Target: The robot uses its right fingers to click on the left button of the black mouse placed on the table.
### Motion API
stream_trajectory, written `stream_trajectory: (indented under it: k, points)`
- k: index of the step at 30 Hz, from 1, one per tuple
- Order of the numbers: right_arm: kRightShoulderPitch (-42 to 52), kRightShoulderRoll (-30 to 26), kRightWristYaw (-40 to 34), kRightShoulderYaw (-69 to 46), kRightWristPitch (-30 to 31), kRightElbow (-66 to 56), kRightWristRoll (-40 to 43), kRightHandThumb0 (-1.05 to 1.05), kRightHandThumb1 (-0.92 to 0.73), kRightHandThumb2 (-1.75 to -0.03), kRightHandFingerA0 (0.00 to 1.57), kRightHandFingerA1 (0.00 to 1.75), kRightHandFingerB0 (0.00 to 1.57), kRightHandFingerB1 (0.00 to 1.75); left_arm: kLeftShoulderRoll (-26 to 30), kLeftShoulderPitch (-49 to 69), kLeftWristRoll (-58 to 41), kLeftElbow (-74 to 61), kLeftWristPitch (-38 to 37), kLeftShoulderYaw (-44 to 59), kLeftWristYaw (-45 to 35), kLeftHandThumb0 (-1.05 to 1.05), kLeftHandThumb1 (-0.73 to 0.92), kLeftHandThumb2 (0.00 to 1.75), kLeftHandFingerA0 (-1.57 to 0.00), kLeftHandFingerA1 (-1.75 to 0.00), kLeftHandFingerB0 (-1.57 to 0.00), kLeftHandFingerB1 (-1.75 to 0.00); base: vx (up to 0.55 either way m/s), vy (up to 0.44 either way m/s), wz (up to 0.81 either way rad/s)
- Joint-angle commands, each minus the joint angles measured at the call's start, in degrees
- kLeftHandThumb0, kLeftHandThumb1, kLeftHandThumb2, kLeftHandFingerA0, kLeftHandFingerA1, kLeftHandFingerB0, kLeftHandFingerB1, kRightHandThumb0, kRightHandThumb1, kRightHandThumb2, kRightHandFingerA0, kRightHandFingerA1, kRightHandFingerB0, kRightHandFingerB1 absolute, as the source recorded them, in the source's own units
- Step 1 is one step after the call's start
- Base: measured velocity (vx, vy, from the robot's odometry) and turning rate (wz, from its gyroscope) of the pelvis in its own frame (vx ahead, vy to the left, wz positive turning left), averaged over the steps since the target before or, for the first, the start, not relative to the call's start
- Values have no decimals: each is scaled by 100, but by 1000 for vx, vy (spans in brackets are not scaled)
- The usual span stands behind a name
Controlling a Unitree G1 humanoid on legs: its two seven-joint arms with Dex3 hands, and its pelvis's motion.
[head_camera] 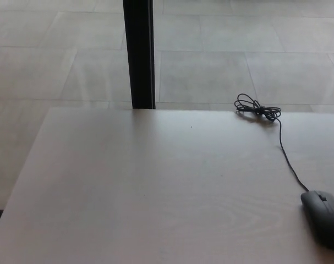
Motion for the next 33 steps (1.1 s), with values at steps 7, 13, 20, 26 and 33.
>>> stream_trajectory:
  k: [7,13,20,26,33]
  points:
    - [1733,368,-595,-1633,-388,970,1226,-62,-78,-64,45,40,45,37,5,55,-36,-9,-45,-20,18,-86,90,67,-75,-53,-65,-49,0,0,0]
    - [2227,975,-959,-2280,-208,1321,1710,-60,-80,-64,60,46,46,39,32,91,19,30,-124,-74,47,-85,91,67,-76,-52,-64,-48,0,0,0]
    - [2117,1749,-821,-3082,-230,2580,2727,-41,-59,-100,51,63,28,50,4,116,-29,18,-77,-50,-2,-92,73,87,-77,-59,-59,-53,0,0,0]
    - [2030,2152,-647,-3560,133,2639,3350,-50,-67,-102,81,112,57,63,23,96,-68,67,-51,-12,-57,-93,73,86,-76,-59,-59,-53,0,0,0]
    - [2115,2362,-400,-3354,274,2601,3292,-50,-80,-64,83,91,47,40,21,75,-50,65,-87,-24,-40,-93,73,86,-76,-58,-59,-53,0,0,0]
